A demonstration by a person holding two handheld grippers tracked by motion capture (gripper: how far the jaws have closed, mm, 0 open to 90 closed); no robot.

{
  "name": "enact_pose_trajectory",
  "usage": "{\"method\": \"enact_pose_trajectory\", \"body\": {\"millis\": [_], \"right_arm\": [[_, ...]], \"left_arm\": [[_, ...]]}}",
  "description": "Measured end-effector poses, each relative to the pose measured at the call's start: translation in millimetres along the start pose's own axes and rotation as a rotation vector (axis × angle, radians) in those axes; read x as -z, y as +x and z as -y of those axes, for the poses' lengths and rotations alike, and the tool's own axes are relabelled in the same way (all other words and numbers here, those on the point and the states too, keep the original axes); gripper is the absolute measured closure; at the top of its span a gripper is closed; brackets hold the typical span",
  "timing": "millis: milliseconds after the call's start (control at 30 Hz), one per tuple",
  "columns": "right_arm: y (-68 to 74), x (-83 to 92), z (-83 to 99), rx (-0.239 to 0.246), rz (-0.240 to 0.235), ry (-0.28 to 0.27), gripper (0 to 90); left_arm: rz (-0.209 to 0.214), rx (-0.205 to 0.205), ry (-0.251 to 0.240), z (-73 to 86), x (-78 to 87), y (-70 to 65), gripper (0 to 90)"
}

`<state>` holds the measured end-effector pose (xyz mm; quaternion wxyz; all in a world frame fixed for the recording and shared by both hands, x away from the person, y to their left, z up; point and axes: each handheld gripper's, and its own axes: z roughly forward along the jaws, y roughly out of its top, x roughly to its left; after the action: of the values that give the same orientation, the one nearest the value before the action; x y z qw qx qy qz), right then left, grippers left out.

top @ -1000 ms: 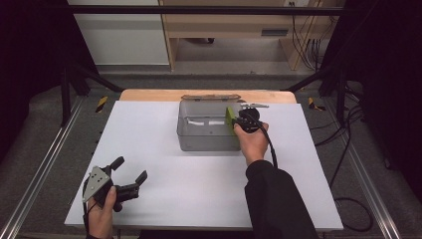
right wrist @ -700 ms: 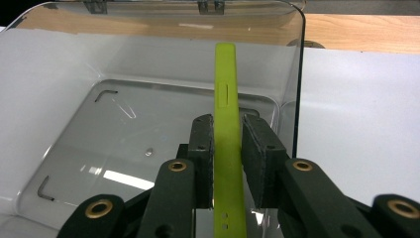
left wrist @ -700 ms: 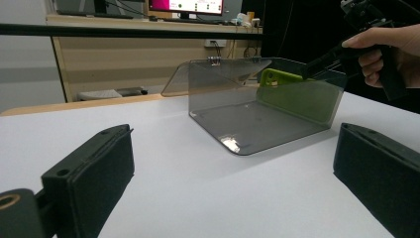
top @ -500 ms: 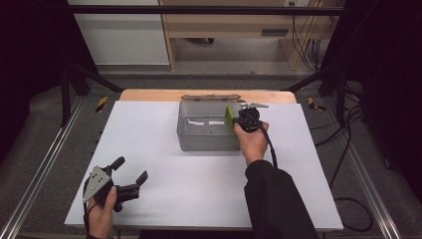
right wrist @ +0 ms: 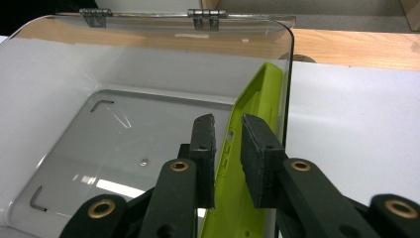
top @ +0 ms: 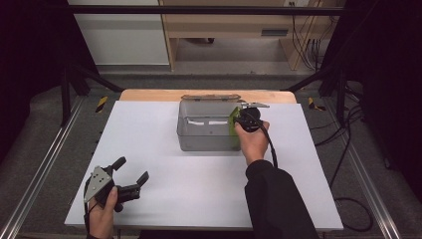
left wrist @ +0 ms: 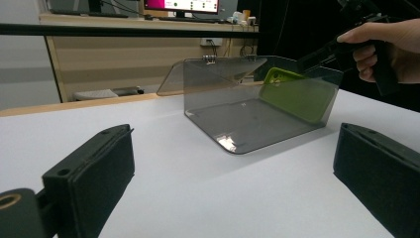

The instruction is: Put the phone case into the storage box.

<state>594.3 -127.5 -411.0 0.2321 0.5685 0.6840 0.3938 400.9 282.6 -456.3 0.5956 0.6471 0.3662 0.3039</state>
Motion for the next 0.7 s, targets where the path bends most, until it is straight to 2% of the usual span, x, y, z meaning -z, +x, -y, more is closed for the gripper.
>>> {"method": "enact_pose_trajectory", "body": {"millis": [700], "right_arm": [[3.4,5.3,-1.8,0.003,-0.039,-0.036,75.4]], "left_arm": [[-0.003,-0.002,0.000,-0.2,0.3,0.3,2.2]]}}
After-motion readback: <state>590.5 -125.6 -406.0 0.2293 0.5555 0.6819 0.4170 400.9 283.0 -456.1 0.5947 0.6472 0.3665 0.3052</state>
